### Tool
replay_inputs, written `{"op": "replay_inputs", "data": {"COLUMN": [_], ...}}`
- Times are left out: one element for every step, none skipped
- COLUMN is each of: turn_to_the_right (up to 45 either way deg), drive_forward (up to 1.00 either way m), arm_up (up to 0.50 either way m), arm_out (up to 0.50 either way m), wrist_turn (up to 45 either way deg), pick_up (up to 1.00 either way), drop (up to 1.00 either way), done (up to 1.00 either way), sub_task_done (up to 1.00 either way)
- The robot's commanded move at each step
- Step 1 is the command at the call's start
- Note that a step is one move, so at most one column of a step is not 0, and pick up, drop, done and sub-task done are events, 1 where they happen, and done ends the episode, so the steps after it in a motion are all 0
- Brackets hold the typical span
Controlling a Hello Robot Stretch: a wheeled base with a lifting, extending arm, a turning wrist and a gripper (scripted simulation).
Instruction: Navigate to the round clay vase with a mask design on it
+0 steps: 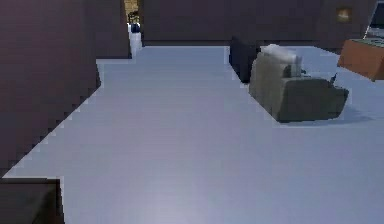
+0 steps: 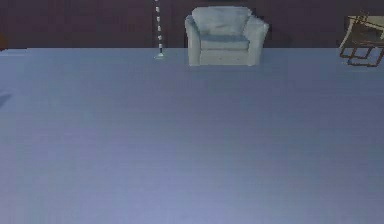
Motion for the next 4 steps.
{"op": "replay_inputs", "data": {"turn_to_the_right": [0.0,-12.0,0.0,0.0], "drive_forward": [1.00,0.00,1.00,1.00], "arm_up": [0.00,0.00,0.00,0.00], "arm_out": [0.00,0.00,0.00,0.00], "wrist_turn": [0.0,0.0,0.0,0.0], "pick_up": [0.00,0.00,0.00,0.00], "drop": [0.00,0.00,0.00,0.00], "done": [0.00,0.00,0.00,0.00], "sub_task_done": [0.00,0.00,0.00,0.00]}}
